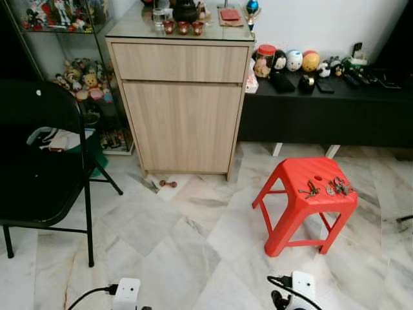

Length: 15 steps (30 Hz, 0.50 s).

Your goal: Hang keys on a hook

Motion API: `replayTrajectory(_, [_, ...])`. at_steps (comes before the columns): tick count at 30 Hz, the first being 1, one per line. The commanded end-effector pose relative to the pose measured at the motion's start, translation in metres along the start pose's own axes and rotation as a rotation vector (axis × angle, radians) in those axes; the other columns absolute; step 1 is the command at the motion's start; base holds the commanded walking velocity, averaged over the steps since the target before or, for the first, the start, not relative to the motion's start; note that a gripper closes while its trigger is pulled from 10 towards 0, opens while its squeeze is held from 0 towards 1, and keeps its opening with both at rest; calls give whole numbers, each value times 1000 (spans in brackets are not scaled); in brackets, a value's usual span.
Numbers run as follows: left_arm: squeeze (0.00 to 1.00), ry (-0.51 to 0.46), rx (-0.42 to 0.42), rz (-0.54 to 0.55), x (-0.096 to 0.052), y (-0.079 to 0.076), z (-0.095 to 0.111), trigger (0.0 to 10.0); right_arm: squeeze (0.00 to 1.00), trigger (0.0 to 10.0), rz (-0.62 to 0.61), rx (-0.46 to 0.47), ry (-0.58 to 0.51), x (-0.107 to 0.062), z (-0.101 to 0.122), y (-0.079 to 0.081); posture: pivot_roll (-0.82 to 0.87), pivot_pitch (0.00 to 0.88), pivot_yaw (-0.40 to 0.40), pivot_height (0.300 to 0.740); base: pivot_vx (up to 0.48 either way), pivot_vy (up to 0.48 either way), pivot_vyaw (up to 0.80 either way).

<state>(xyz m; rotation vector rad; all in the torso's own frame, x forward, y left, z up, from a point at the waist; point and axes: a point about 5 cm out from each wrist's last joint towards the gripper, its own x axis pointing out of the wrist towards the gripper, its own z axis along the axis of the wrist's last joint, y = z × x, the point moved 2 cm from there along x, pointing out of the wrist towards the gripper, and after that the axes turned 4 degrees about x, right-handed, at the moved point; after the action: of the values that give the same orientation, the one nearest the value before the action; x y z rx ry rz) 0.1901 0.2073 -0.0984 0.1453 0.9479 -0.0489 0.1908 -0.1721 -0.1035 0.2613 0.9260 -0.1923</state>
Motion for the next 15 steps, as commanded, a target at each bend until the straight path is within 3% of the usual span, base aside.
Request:
replayTrajectory(1, [0,3,1,-7,0,-2,-1,10000,0,10000,-2,9,-9,0,2,0,-3,0,-52,740,0,-334,0])
replayTrajectory(15, [0,8,0,-14,0,-3,-3,10000,0,10000,6,8,-14,0,4,1,-1,0,-53,740,0,-333,0])
